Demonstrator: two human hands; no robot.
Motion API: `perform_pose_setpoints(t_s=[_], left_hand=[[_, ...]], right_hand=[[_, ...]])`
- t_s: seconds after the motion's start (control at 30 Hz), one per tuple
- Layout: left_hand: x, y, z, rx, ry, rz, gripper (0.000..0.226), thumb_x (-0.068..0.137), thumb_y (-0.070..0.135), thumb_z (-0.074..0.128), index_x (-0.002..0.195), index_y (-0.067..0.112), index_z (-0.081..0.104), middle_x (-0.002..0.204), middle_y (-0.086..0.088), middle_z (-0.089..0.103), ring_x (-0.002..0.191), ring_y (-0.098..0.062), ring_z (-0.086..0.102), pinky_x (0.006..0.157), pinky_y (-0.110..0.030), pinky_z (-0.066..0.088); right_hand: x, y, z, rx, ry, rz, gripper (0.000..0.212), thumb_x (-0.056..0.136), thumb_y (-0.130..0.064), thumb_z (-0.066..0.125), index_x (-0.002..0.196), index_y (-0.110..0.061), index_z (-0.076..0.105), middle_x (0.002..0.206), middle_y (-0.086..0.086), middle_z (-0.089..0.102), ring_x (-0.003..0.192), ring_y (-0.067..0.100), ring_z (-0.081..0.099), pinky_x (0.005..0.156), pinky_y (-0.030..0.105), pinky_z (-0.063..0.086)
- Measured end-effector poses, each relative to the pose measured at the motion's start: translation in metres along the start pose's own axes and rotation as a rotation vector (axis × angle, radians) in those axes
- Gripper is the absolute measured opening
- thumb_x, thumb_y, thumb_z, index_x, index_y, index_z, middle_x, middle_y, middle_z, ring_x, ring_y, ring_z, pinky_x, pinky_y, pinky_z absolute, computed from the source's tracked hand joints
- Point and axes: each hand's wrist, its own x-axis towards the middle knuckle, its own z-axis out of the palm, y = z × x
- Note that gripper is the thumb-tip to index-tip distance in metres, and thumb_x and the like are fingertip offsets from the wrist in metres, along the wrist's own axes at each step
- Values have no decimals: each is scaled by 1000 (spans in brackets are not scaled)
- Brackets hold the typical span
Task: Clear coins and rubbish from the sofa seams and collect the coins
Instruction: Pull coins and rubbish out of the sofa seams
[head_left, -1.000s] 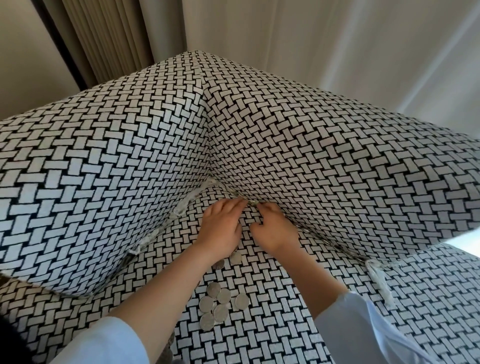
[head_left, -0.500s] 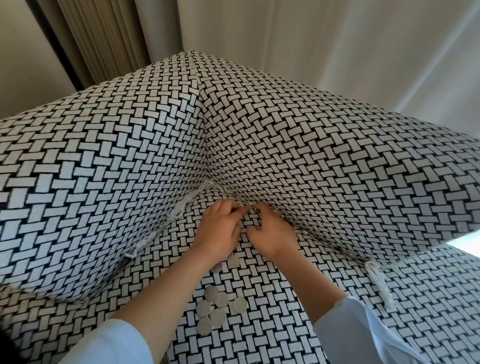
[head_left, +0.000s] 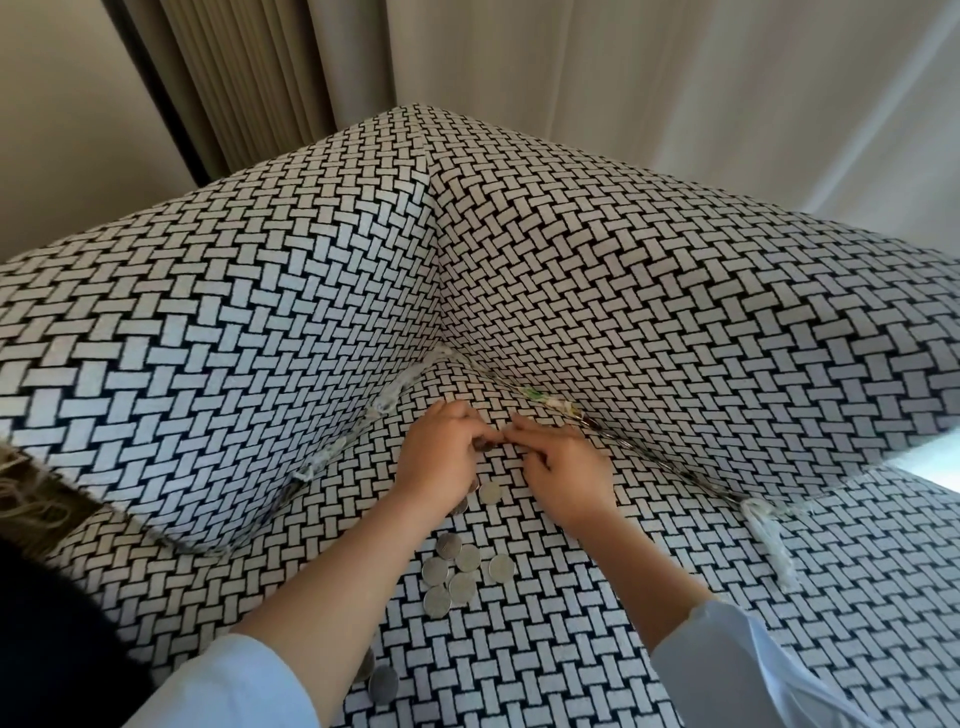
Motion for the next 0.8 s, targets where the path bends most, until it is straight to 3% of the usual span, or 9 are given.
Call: perform_pose_setpoints(t_s=[0.1, 0.17, 0.23, 0.33, 0.4, 0.47, 0.57, 0.7, 0.8], left_hand=[[-12, -6, -8, -104, -22, -38, 46, 81, -14, 51, 85, 25, 77, 96, 9, 60, 98, -14, 51, 89, -36, 44], [-18, -10, -12, -110, 6, -41, 50, 82, -15, 50, 82, 27, 76, 96, 14, 60, 100, -11, 51, 93, -34, 43], [-26, -12, -13, -114, 53, -55, 53, 81, -17, 48, 92, 27, 75, 103, 15, 62, 104, -6, 51, 99, -31, 42], [-37, -15, -9, -137, 35, -85, 56, 88, -12, 43, 124, 26, 63, 134, 11, 54, 128, -4, 41, 114, -26, 28], [-44, -15, -6, -93, -71, -37, 51, 96, 0, 40, 138, 28, 51, 150, 14, 35, 143, -4, 21, 120, -27, 9], [-49, -14, -3, -36, -160, 21, 50, 100, 9, 36, 144, 31, 41, 154, 18, 22, 144, 0, 6, 119, -24, -3], [-55, -8, 0, -55, -205, 49, 53, 100, 7, 35, 144, 35, 39, 153, 23, 21, 145, 3, 5, 113, -13, -8], [-64, 7, 7, -140, -211, 56, 51, 98, 6, 35, 137, 34, 51, 146, 24, 30, 138, 10, 11, 107, -1, -6], [-63, 17, 7, -206, -207, 7, 48, 97, 12, 36, 132, 39, 55, 146, 19, 42, 133, 1, 38, 112, -13, 19]], right_hand=[[-19, -1, 3, 64, 18, -103, 40, 94, -9, 51, 120, -35, 68, 130, -21, 60, 115, 13, 48, 86, 31, 53], [-26, -1, 6, 108, 43, -146, 40, 92, -5, 53, 114, -31, 72, 123, -19, 65, 96, 5, 47, 78, 26, 51], [-30, -2, 7, 225, 53, -98, 36, 89, -1, 54, 102, -26, 77, 114, -16, 70, 90, -3, 45, 80, 19, 46], [-32, -8, 4, 410, 1, 70, 36, 90, 0, 51, 83, -22, 78, 100, -13, 74, 101, -5, 51, 89, -1, 28], [-34, -12, 3, 527, 12, 125, 38, 91, 1, 48, 82, -20, 77, 91, -10, 75, 102, 2, 58, 94, 8, 34], [-37, -16, 0, 583, 48, 154, 37, 92, 0, 45, 91, -19, 77, 93, -11, 74, 99, -3, 60, 89, 17, 44], [-40, -18, -1, 664, 85, 188, 38, 93, 0, 42, 98, -19, 74, 98, -11, 72, 97, -2, 62, 86, 16, 48], [-35, -17, -5, 686, 119, 254, 35, 94, 0, 42, 99, -16, 72, 95, -9, 72, 93, 7, 66, 81, 19, 53], [-33, -11, -9, 591, 200, 253, 31, 94, -4, 46, 99, -22, 71, 96, -13, 69, 89, 5, 65, 76, 17, 53]])
